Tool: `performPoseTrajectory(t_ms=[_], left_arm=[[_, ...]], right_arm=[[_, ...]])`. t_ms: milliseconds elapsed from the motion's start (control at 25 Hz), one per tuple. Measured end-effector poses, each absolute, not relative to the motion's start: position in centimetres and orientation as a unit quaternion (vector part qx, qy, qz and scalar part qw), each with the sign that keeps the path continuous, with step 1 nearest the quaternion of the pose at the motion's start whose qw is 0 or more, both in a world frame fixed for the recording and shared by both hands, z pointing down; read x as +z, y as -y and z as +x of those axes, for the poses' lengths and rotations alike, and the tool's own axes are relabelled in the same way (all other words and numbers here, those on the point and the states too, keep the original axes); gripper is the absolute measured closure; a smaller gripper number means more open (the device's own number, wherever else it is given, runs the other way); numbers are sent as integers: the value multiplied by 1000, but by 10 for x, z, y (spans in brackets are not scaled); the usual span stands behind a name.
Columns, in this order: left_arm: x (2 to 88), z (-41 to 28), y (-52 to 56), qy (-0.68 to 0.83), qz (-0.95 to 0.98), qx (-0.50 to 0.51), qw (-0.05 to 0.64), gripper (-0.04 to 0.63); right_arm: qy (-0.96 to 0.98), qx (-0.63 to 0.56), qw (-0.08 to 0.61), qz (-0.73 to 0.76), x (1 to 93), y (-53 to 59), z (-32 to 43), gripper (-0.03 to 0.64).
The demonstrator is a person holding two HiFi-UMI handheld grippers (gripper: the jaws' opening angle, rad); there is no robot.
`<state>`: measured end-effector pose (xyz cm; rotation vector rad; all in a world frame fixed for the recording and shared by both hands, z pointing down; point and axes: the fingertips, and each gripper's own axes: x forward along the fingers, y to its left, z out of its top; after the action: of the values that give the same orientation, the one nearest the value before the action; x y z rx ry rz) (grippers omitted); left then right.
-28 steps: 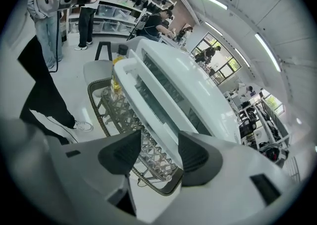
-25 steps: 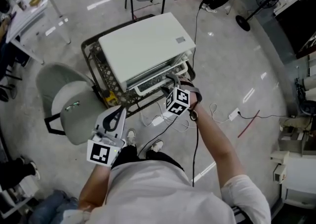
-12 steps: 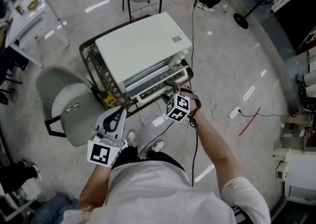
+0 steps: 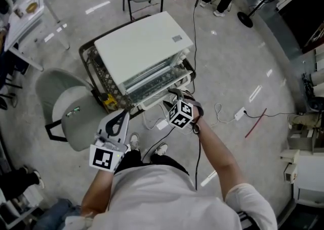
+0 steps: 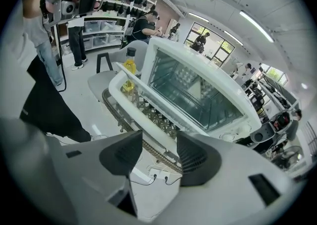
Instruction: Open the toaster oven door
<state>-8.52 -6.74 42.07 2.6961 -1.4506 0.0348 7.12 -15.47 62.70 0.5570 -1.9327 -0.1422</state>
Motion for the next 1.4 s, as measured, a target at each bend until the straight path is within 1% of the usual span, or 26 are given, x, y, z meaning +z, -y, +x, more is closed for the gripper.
performPoseTrajectory(t_ms=[560, 720, 840, 1120, 1400], left_arm=[[424, -82, 57, 473, 880, 26, 45, 578], [426, -79, 55, 470, 881, 31, 46, 578], [428, -76, 54, 466, 883, 38, 47, 578], [432, -70, 49, 460, 885, 52, 47, 578], [436, -64, 47, 459, 885, 60, 53, 578]], right_arm=[[828, 20, 496, 262, 644, 136, 82, 382], [840, 68, 459, 282, 644, 134, 85, 383], [844, 97, 438, 296, 648, 134, 88, 400], [838, 136, 426, 313, 666, 124, 97, 402], [834, 148, 423, 323, 680, 120, 103, 407]])
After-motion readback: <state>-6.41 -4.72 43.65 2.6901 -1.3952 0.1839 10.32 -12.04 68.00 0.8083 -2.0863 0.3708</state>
